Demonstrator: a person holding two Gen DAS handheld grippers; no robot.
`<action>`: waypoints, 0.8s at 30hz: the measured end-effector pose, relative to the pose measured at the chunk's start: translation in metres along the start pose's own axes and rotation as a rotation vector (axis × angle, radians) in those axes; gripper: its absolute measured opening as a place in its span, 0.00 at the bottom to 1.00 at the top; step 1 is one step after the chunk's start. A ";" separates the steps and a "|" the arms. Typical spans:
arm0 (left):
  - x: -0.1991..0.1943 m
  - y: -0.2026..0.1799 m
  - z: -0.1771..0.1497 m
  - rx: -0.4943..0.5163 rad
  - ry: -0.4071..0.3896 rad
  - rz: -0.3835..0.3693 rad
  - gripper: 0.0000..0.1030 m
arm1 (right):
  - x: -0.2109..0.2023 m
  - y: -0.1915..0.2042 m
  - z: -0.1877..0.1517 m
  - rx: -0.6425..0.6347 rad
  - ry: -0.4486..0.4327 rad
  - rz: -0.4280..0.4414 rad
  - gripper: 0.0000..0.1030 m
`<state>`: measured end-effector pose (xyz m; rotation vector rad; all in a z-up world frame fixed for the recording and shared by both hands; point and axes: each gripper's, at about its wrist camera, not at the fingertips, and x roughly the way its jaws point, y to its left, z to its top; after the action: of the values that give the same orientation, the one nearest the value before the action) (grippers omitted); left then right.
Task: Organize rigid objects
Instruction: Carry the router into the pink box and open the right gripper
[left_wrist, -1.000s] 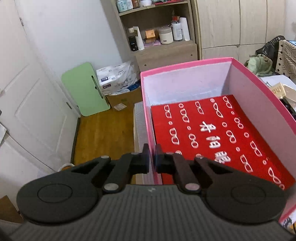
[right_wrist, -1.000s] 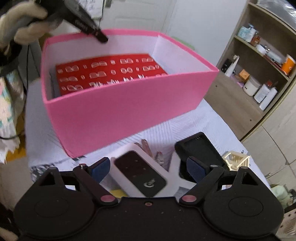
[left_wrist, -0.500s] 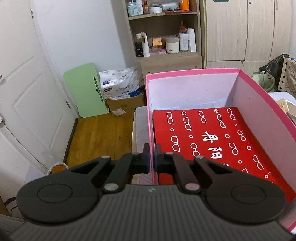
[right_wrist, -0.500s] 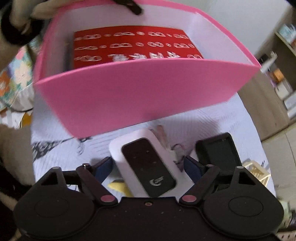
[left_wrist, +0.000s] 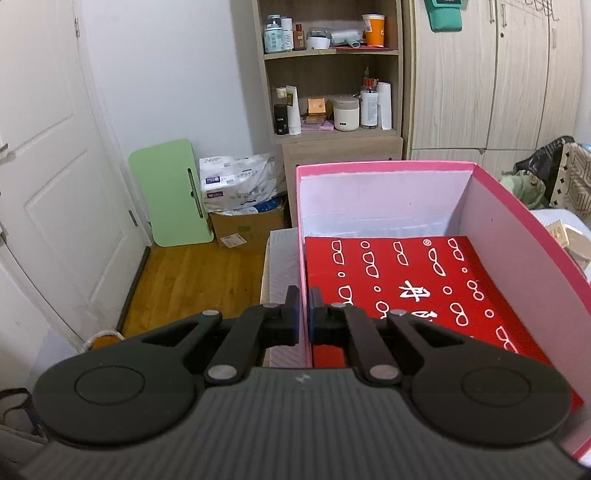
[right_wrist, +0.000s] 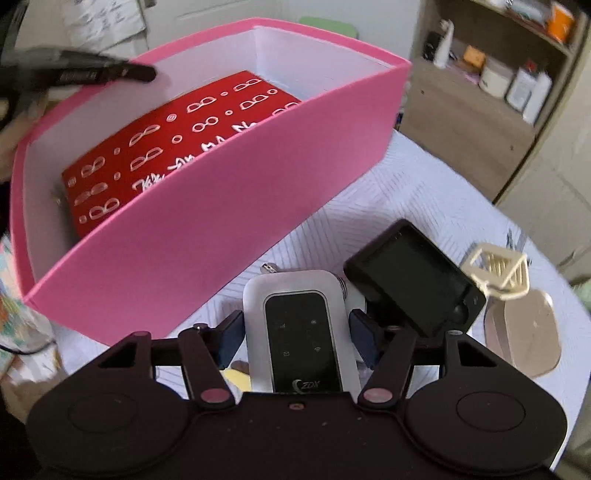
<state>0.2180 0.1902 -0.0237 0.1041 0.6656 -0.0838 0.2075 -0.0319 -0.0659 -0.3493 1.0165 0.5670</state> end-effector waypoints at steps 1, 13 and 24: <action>0.000 0.001 -0.001 -0.006 -0.002 -0.004 0.04 | 0.001 0.003 0.000 -0.016 -0.008 -0.016 0.66; 0.002 0.006 -0.001 -0.017 -0.003 -0.048 0.03 | -0.050 0.027 0.001 0.126 -0.221 -0.152 0.63; -0.005 0.000 -0.007 -0.082 -0.013 -0.026 0.04 | -0.099 0.049 0.095 0.121 -0.456 -0.079 0.64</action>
<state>0.2095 0.1915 -0.0259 0.0163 0.6565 -0.0826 0.2046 0.0299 0.0666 -0.1410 0.5905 0.4826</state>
